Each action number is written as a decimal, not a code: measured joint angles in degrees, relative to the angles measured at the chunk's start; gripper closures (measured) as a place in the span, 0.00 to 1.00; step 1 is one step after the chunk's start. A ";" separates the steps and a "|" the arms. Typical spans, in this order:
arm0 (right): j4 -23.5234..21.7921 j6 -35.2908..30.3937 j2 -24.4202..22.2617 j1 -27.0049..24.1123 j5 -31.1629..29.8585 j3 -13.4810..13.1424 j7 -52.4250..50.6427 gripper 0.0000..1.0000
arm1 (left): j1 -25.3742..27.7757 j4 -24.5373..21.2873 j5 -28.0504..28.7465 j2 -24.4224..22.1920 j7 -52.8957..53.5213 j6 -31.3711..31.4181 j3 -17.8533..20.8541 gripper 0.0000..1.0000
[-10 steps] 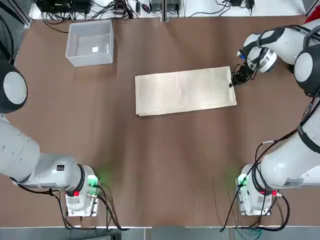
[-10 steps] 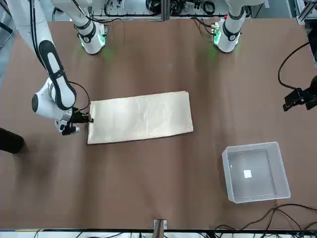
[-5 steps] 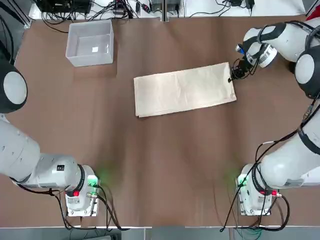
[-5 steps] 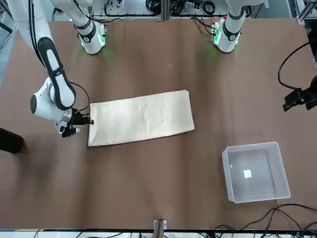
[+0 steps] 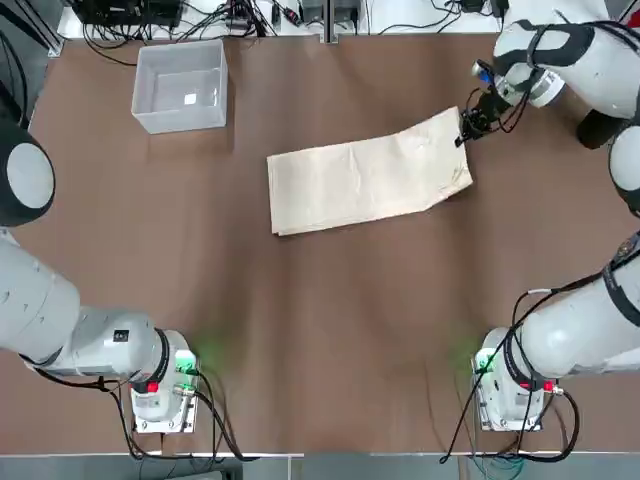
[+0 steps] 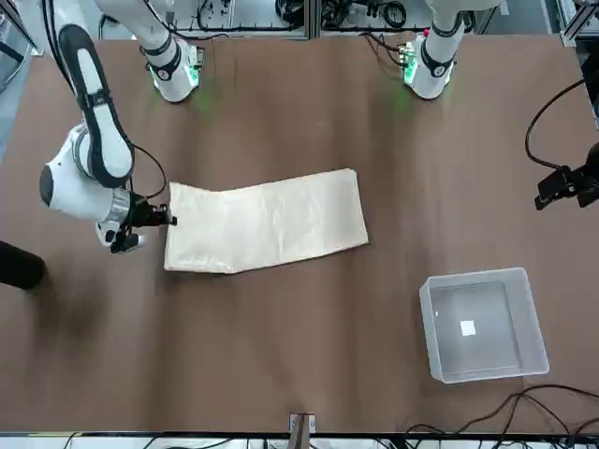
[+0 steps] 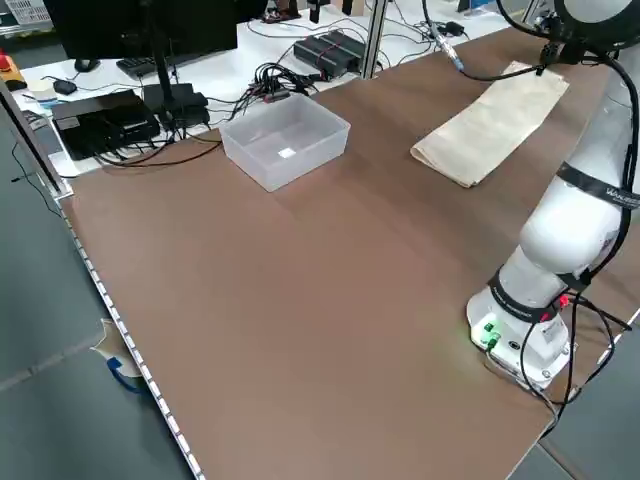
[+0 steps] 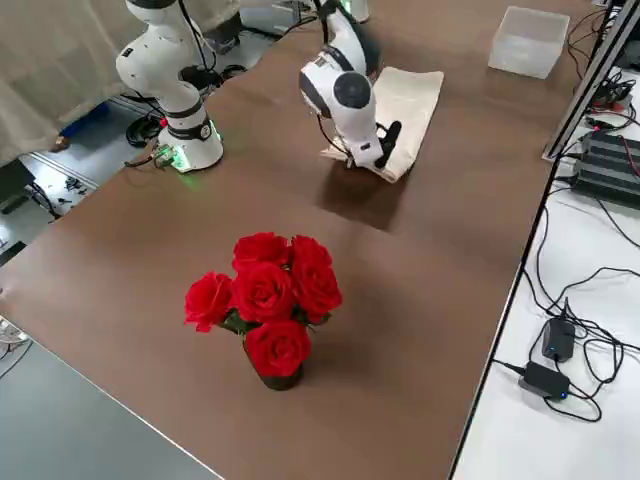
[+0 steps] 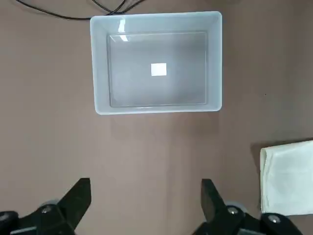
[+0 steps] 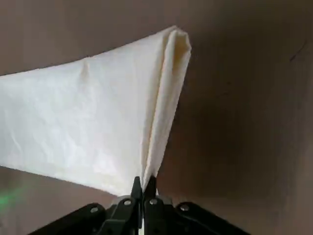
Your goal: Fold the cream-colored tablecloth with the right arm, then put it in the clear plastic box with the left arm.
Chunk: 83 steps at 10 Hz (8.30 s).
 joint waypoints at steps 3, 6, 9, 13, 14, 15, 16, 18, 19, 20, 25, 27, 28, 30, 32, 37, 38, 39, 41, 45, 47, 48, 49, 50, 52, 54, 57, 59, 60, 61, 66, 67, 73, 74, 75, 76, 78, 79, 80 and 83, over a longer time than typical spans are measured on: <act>1.17 -4.20 -6.26 0.51 -3.26 7.73 16.83 0.97 | 0.15 0.00 0.00 0.01 0.03 0.00 0.08 0.01; 6.86 -9.31 -8.64 1.35 -7.92 16.78 35.12 0.97 | -0.09 0.00 0.00 0.01 0.09 0.00 -0.14 0.01; 13.77 -12.55 -8.66 1.58 -12.20 23.60 47.33 0.97 | -0.72 0.00 0.00 0.11 0.10 0.00 -0.25 0.00; 20.21 -11.74 -5.35 2.02 -14.38 29.60 60.18 0.97 | -0.61 0.21 0.00 0.09 0.19 0.00 -0.47 0.01; 21.02 -8.70 -3.67 2.38 -14.53 30.91 62.84 0.97 | -0.70 0.21 0.00 0.09 0.19 0.00 -0.93 0.01; 21.25 -5.13 -1.75 2.81 -14.68 32.33 64.98 0.97 | -0.76 0.21 0.00 0.09 0.19 0.00 -1.25 0.01; 21.32 -1.78 0.18 3.42 -14.98 33.42 66.73 0.97 | -0.76 0.21 0.00 0.10 0.19 0.00 -1.32 0.00; 21.41 4.50 3.86 4.45 -17.20 35.77 69.85 0.97 | -0.74 0.19 0.00 0.12 0.20 -0.01 -1.32 0.01; 21.41 7.36 5.95 4.95 -18.79 37.25 71.18 0.97 | -0.74 0.19 0.00 0.12 0.19 -0.01 -1.31 0.01; 21.42 10.39 7.99 5.48 -20.57 38.70 72.73 0.97 | -0.73 0.19 0.00 0.12 0.19 -0.01 -1.31 0.00; 22.38 22.85 16.49 9.42 -28.86 41.89 81.02 0.97 | 0.00 0.05 -1.36 0.15 0.20 -0.04 -1.19 0.00; 23.04 26.40 20.59 11.33 -32.90 41.93 84.17 0.97 | 0.17 -0.02 -1.88 0.22 0.20 -0.04 -1.08 0.00; 23.87 27.09 22.41 12.09 -34.68 41.95 85.11 0.97 | 0.22 -0.05 -1.89 0.23 0.20 -0.04 -1.06 0.00; 24.51 30.04 24.90 13.04 -36.24 41.96 85.59 0.96 | 0.48 -0.23 -1.89 0.32 0.20 -0.04 -1.04 0.00; 24.55 32.65 27.21 13.51 -37.17 41.99 85.61 0.94 | 0.64 -0.34 -1.89 0.35 0.38 -0.04 -1.04 0.00; 25.13 33.65 29.56 14.41 -38.11 41.99 85.67 0.92 | 0.85 -1.89 -1.93 0.41 1.25 -0.08 -1.04 0.00; 25.24 33.71 29.57 14.40 -38.11 41.97 85.92 0.89 | 0.85 -2.26 -1.95 0.42 1.32 -0.08 -1.05 0.00; 25.54 33.76 29.58 14.39 -38.12 41.90 86.28 0.77 | 0.85 -2.34 -1.97 0.42 1.35 -0.08 -1.07 0.00; 26.73 33.84 29.58 14.24 -38.19 41.75 86.52 0.44 | 0.82 -2.41 -2.76 0.42 1.37 -0.08 -1.25 0.00; 29.04 28.29 27.92 11.28 -39.29 41.52 85.99 0.00 | 0.74 -5.79 -10.28 0.55 1.57 -0.09 -1.97 0.00; 29.61 17.50 22.10 8.08 -39.58 40.25 80.19 0.00 | 0.63 -13.04 -14.63 0.60 1.58 4.17 -5.96 0.00; 29.62 12.77 18.79 7.43 -39.52 37.11 75.22 0.00 | 0.62 -17.77 -15.30 0.51 1.35 9.25 -8.90 0.00; 29.61 8.99 16.28 6.86 -39.47 33.49 69.43 0.00 | 0.56 -23.04 -15.72 0.35 0.68 14.89 -11.69 0.00; 29.62 5.46 14.05 6.13 -39.31 29.37 63.21 0.00 | 0.55 -28.68 -16.97 0.28 0.24 21.14 -13.90 0.00; 29.79 -1.74 8.49 4.95 -33.89 19.83 49.84 0.00 | 0.56 -38.84 -19.49 0.56 0.24 35.82 -17.84 0.00; 29.90 -9.69 1.54 4.00 -31.04 10.37 39.96 0.00 | 0.51 -43.62 -21.68 4.17 0.11 44.30 -21.52 0.00; 29.73 -17.72 -5.28 0.83 -30.01 0.28 32.26 0.00 | 0.54 -43.92 -25.92 12.97 0.06 54.23 -25.23 0.00; 30.10 -21.13 -6.95 -1.69 -29.95 -2.94 26.93 0.00 | 0.52 -43.89 -28.80 18.04 -0.88 61.83 -29.45 0.02; 30.60 -22.49 -7.20 -1.89 -29.95 -3.87 25.99 0.00 | 0.52 -43.80 -29.20 19.83 -1.46 63.89 -30.70 0.03; 30.92 -23.31 -7.31 -2.02 -29.95 -4.08 25.10 0.00 | 0.56 -43.65 -29.39 20.94 -1.96 64.71 -31.37 0.04; 31.29 -26.01 -7.69 -2.33 -30.38 -4.13 23.71 0.00 | 0.69 -43.37 -30.02 23.03 -2.27 64.83 -32.72 0.04; 31.35 -26.39 -7.69 -2.87 -30.43 -4.20 23.58 0.00 | 0.74 -43.21 -30.02 23.20 -2.28 64.86 -32.86 0.04; 33.60 -26.05 -7.80 -3.45 -30.29 -4.01 34.47 0.00 | 0.17 -40.38 -30.07 25.09 -4.13 64.86 -34.22 0.12; 33.61 -26.02 -7.80 -3.45 -30.29 -4.00 34.70 0.00 | 0.29 -40.29 -30.07 25.13 -4.26 64.86 -34.21 0.19; 33.60 -25.96 -7.80 -3.46 -30.29 -4.05 34.85 0.00 | 0.47 -40.20 -30.07 25.13 -4.32 64.86 -34.20 0.38; 33.60 -25.53 -7.80 -3.50 -30.29 -4.11 35.11 0.00 | 0.58 -40.06 -30.07 25.13 -4.32 64.86 -34.20 0.52; 33.60 -24.62 -7.80 -3.51 -30.29 -4.12 37.82 0.00 | 0.69 -39.62 -30.07 25.00 -4.32 64.74 -34.21 0.82; 33.60 -24.12 -7.79 -3.51 -30.29 -4.12 38.49 0.00 | 0.81 -39.41 -30.07 24.78 -4.32 64.25 -34.20 0.96; 33.60 -23.67 -7.79 -3.51 -30.29 -4.12 38.92 0.00 | 0.95 -39.18 -30.07 24.02 -4.32 62.71 -34.11 0.96; 33.59 -23.57 -7.78 -3.51 -30.29 -4.11 39.15 0.00 | 4.11 -38.54 -28.82 17.97 -4.22 53.50 -33.04 0.96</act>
